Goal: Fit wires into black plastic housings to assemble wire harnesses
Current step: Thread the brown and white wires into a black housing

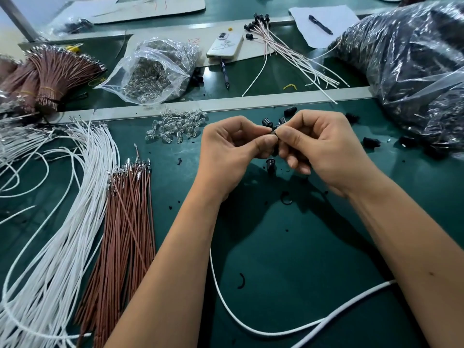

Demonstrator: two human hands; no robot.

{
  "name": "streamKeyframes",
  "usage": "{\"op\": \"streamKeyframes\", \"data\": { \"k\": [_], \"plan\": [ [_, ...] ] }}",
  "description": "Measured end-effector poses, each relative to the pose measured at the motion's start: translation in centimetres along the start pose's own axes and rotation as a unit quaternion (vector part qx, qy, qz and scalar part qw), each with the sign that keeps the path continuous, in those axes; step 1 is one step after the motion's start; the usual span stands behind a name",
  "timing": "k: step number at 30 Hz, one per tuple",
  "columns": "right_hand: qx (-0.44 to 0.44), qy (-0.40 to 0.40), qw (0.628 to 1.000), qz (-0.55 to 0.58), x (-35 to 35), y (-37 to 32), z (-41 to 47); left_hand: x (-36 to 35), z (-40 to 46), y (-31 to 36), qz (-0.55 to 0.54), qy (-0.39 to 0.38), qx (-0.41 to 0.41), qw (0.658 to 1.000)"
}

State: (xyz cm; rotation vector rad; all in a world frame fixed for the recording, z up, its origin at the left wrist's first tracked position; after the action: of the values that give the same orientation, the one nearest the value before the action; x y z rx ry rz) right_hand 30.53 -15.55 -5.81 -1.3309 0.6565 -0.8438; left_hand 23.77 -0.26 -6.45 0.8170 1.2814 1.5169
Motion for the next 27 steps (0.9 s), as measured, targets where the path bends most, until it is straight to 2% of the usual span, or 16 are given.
{"op": "streamKeyframes", "data": {
  "k": [5, 9, 16, 27],
  "plan": [
    [0.018, 0.041, 0.999, -0.002, 0.27, 0.03, 0.03, 0.16, 0.04, -0.22, -0.02, -0.024, 0.047, 0.998],
    [0.014, 0.042, 0.999, 0.029, 0.49, -0.09, 0.07, 0.08, -0.08, 0.03, -0.03, -0.025, 0.055, 0.998],
    [0.014, 0.045, 0.997, 0.068, 0.76, -0.15, 0.03, -0.06, -0.49, 0.11, -0.058, -0.055, 0.121, 0.99],
    [0.016, 0.042, 0.997, 0.057, 0.67, -0.24, 0.02, 0.1, -0.47, 0.38, -0.051, -0.062, 0.121, 0.989]
  ]
}}
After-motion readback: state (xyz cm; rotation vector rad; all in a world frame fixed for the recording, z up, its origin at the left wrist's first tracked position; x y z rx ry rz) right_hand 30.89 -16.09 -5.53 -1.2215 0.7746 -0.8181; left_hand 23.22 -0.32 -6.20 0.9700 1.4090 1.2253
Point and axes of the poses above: each hand's wrist, its own z-axis towards the middle knuckle, its own x-axis out of the back of the hand, y = z × x, the point moved 3 cm from there along z, towards the middle knuckle, and after that the axes turned 1 degree about -x, right-handed, at the moved point
